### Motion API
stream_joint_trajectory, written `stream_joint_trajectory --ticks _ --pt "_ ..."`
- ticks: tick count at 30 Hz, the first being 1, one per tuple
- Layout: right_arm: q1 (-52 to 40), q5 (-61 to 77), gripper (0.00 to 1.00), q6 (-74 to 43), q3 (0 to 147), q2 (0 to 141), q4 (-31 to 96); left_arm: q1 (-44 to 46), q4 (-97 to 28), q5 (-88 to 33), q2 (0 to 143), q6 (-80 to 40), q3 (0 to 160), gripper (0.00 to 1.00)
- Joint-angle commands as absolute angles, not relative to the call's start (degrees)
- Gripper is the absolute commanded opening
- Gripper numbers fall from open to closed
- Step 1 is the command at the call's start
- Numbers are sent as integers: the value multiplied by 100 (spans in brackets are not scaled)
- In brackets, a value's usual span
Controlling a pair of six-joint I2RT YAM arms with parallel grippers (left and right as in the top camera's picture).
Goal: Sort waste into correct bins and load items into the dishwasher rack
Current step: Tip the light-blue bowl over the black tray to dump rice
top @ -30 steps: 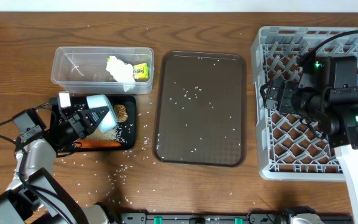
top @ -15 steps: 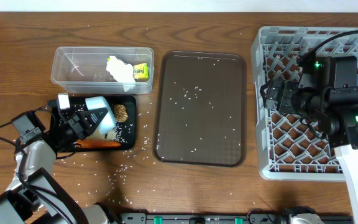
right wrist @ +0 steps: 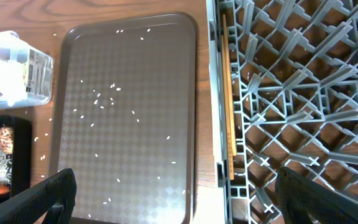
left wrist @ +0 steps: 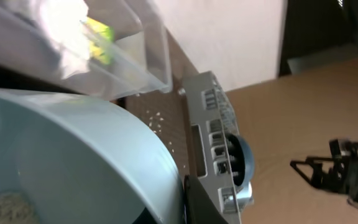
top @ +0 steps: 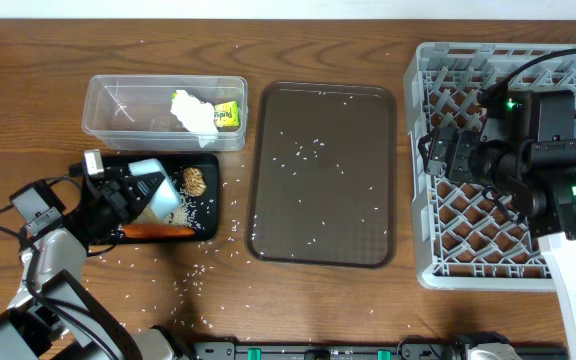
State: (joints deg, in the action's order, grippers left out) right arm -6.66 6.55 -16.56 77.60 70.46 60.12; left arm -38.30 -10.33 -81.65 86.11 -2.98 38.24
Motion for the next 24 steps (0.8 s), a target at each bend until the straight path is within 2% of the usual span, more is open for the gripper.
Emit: stream_joint_trajectory --ticks 1,2,3,6,8,10,16,18,21,23,24 --pt "-628 600 96 -1732 7789 7052 6027 -3887 -902 -7937 8648 -438 3806 6" --pt "-628 600 95 -1732 7789 7052 6025 -3907 -805 -8178 8648 -532 3806 6" --pt "-628 598 95 -1730 7789 7052 6023 -3907 -504 -9024 8648 -362 3806 6" --pt "-628 600 95 -1732 7789 7052 6007 -3844 -445 -8733 8604 -187 3798 6" --pt "-628 600 95 -1732 7789 7052 5977 -3846 -521 -8215 8606 -685 3798 6" --pt "-628 600 95 -1732 7789 7052 5979 -3815 -322 -9015 8606 -91 3798 6" --pt "-628 600 95 -1712 7789 7052 6007 -3795 -419 -8914 8615 303 3780 6" --pt "-628 600 95 -1712 7789 7052 6014 -3802 -432 -8399 8615 -215 3780 6" --pt "-628 598 95 -1710 7789 7052 6038 -3745 -301 -8982 8615 458 3771 6" --pt "-628 598 95 -1710 7789 7052 6045 -3769 -301 -8453 8615 -119 3771 6" --pt "-628 598 95 -1712 7789 7052 6045 -3767 -257 -8595 8615 -185 3771 6"
